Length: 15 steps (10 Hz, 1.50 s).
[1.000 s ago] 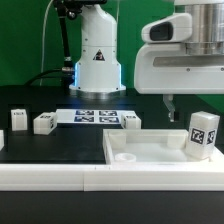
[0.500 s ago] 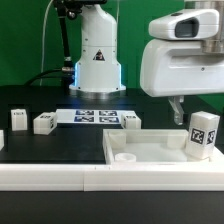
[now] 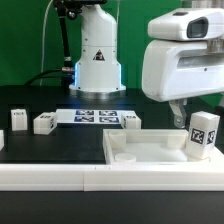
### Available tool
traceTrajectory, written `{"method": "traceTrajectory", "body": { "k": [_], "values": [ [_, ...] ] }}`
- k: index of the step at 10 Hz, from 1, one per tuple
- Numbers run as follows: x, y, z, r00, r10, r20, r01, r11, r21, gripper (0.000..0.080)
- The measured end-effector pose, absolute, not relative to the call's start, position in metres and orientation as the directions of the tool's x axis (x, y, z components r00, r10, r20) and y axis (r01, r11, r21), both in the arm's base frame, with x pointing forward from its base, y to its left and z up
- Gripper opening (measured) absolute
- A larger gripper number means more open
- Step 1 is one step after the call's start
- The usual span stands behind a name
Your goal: Assemble one leg
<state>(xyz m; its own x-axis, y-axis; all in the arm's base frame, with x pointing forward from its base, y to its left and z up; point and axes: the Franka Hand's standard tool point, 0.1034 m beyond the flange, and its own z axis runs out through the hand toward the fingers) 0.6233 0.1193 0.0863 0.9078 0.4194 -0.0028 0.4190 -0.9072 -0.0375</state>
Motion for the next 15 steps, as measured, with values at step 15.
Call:
{"method": "traceTrajectory", "body": {
  "k": [15],
  "values": [
    [0.6225,0.1198,0.0852,0.933,-0.36,-0.017,-0.36,-0.932,-0.031,0.0288]
  ]
}}
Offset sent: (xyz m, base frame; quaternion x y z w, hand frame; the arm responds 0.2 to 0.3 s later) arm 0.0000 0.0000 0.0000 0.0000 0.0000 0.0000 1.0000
